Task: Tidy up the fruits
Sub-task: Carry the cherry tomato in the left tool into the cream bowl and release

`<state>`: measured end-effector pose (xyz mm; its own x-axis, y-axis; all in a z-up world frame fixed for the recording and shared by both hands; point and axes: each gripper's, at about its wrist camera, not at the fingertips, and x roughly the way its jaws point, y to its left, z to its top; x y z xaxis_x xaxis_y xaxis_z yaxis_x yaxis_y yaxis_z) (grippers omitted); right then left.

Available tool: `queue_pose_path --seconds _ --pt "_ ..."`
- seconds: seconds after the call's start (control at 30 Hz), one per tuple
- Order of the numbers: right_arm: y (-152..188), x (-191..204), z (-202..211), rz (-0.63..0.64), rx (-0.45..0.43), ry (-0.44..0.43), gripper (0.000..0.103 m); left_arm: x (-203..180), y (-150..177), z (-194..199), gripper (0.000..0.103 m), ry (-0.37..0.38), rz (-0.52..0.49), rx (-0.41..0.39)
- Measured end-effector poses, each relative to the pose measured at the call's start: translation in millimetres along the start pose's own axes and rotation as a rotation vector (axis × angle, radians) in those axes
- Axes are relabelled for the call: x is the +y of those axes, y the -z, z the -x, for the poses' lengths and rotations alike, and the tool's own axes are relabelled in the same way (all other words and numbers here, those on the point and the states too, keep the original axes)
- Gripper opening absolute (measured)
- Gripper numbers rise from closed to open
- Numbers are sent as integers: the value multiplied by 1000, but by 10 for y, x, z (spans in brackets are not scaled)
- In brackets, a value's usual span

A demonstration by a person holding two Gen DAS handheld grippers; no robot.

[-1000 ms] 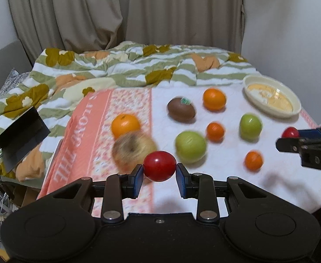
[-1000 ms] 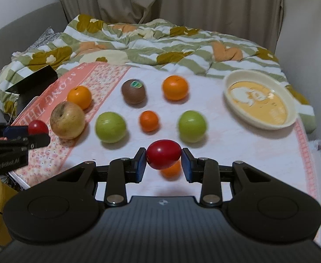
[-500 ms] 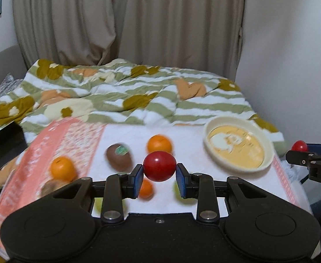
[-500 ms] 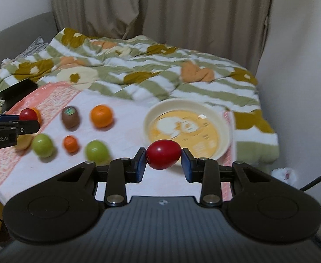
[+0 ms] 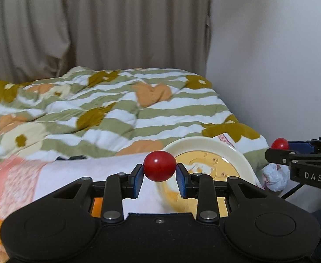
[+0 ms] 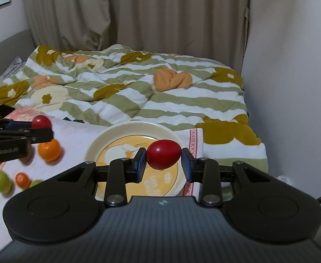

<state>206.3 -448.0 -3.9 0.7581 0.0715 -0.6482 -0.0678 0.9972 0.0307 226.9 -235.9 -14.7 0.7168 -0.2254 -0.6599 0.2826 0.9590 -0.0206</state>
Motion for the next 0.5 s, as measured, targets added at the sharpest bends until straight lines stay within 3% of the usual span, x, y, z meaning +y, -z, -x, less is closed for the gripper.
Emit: queue_pose_path --seconds 0.5 --pt "-102 -321 -751 -83 89 23 50 -320 -202 -1299 36 76 -181 132"
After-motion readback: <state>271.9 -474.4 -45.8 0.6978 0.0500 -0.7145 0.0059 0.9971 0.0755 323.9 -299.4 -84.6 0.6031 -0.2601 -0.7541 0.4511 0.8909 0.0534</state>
